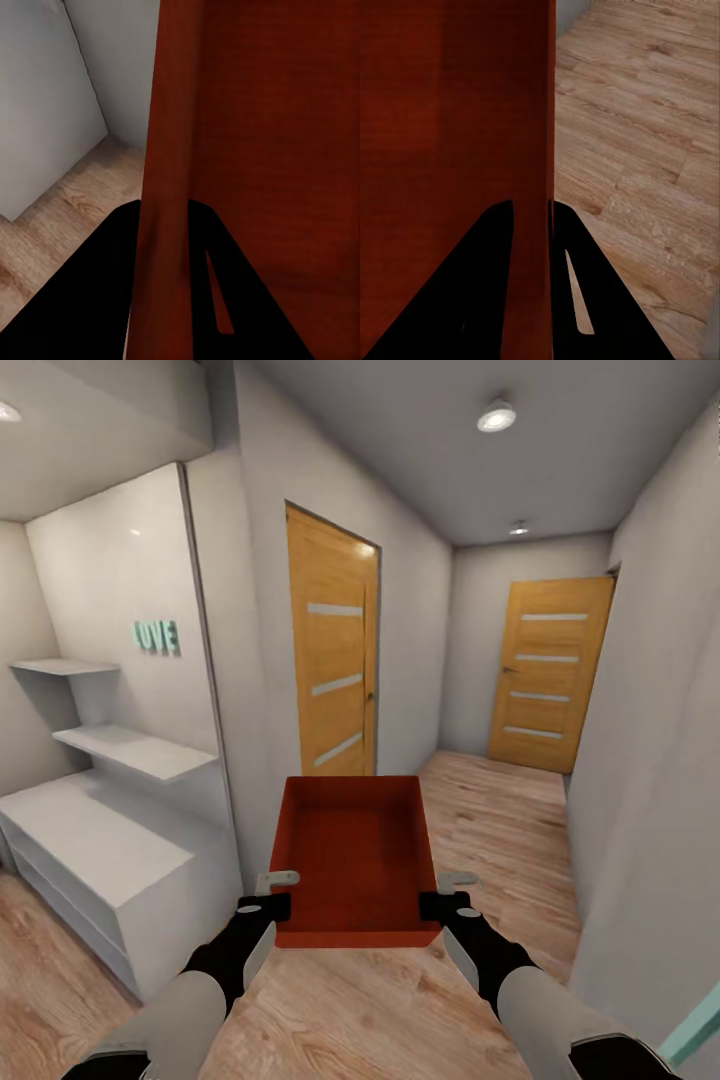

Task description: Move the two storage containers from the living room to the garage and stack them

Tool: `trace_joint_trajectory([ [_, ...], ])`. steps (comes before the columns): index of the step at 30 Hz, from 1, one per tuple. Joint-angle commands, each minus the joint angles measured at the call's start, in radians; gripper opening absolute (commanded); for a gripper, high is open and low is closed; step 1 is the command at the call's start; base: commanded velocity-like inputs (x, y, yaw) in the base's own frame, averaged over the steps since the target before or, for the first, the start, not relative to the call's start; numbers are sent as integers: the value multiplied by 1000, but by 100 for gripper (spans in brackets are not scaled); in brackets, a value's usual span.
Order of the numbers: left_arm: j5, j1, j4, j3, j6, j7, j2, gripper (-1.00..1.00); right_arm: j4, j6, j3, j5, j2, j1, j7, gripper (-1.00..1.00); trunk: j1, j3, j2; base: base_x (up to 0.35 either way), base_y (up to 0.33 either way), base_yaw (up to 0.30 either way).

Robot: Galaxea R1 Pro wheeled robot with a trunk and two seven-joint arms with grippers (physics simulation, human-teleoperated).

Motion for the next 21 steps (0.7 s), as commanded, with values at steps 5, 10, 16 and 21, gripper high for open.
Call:
trace_joint_trajectory([
  [5, 30, 0, -42, 51, 8, 48, -1, -100, -1, 6, 9, -26, 1, 0, 5, -100, 1, 0, -1, 322, 106, -239],
  [10, 30, 0, -42, 51, 8, 48, -1, -100, -1, 6, 9, -26, 0, 0, 5, -100, 1, 0, -1, 322, 106, -277],
  [16, 30, 0, -42, 51, 8, 48, -1, -100, -1, 6, 9, -26, 0, 0, 5, -100, 1, 0, -1, 322, 106, -280],
  [21, 30, 0, -42, 51, 8, 48, -1, -100, -1, 6, 9, -26, 0, 0, 5, -100, 1, 0, -1, 322, 106, -280],
])
